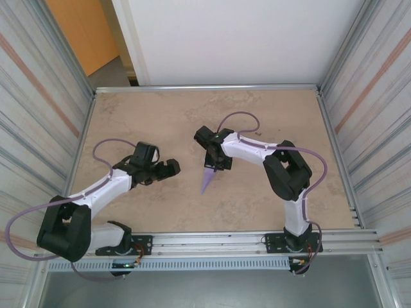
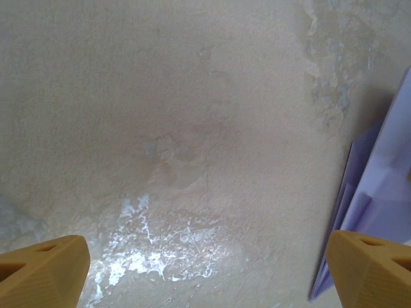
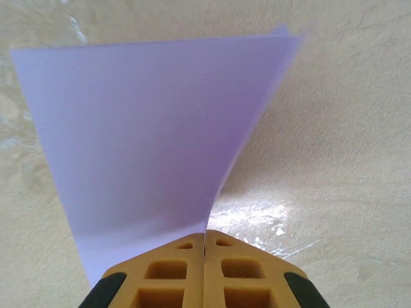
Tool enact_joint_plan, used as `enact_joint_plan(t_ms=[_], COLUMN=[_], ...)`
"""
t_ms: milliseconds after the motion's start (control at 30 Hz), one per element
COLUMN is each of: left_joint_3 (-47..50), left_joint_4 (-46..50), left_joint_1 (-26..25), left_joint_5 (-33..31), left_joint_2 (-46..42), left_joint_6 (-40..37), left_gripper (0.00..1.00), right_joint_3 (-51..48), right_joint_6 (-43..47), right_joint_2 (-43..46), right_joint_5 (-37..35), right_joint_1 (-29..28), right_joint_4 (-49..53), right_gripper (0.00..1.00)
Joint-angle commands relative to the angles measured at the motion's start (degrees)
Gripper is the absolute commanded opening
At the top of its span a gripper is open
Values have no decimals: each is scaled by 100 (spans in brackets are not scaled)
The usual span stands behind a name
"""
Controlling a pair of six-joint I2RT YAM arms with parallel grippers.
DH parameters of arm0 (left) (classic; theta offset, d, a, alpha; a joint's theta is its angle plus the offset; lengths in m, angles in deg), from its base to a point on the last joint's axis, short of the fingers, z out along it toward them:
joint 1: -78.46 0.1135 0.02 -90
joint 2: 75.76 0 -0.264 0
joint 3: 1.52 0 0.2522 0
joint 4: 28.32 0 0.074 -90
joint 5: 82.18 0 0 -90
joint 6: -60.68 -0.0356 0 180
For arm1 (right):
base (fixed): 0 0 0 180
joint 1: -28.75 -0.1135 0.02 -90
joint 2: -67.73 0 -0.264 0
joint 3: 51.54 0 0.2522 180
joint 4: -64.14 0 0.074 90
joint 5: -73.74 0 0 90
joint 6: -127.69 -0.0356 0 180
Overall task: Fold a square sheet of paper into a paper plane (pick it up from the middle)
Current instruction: Turn over a paper plane at the center of the table.
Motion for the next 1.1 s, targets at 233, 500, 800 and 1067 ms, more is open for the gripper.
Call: enact_joint_plan(t_ms=[233, 500, 800, 1067], left_joint_3=[391, 563, 660, 274], left_joint_4=[-125, -411, -1170, -1498], left_joint_1=[730, 746, 705, -181], left_joint_5=[479, 678, 1430, 1276], left_joint_2=[-728, -798, -235, 477], left_joint_6=[268, 437, 670, 783], left_gripper=[95, 93, 82, 70], right_joint_3=[45, -999, -1657, -1961], right_joint_6=[1771, 1585, 1611, 1620], right_joint_2=[587, 473, 182, 165], right_joint_5=[2344, 4115, 4375, 4295], right_joint_1=[389, 784, 1052, 1264], right_joint_4=[-1809, -3491, -3989, -4166], right_gripper=[0, 0, 0, 1])
